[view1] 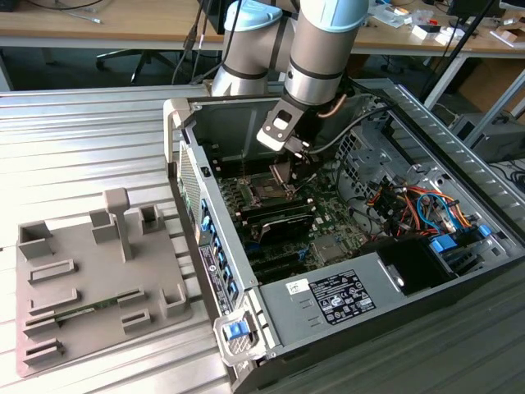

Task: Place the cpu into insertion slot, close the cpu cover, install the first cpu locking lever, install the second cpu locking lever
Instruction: 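Place the cpu into insertion slot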

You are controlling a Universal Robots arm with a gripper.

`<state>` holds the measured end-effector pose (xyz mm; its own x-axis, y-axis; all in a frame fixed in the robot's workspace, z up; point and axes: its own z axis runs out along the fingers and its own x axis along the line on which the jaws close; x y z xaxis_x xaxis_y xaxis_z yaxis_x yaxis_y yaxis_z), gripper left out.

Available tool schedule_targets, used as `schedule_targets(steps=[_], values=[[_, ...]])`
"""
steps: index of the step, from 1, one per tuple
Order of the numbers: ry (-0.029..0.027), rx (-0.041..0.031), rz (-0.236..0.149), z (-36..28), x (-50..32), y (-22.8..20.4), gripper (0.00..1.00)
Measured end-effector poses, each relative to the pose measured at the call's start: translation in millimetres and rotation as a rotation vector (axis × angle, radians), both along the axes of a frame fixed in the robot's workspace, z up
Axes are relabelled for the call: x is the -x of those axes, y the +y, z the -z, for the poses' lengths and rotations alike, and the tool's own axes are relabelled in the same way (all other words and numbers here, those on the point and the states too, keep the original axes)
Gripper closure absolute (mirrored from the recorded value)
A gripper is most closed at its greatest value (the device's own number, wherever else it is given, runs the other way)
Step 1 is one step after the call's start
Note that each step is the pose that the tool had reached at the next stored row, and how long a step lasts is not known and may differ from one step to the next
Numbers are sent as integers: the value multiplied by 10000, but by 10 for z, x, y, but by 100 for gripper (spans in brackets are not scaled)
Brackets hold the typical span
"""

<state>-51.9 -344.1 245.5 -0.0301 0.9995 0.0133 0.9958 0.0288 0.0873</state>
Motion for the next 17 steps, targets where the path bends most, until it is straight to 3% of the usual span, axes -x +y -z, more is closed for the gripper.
schedule_targets(steps=[17], values=[[0, 1, 1, 34, 30, 0, 45]])
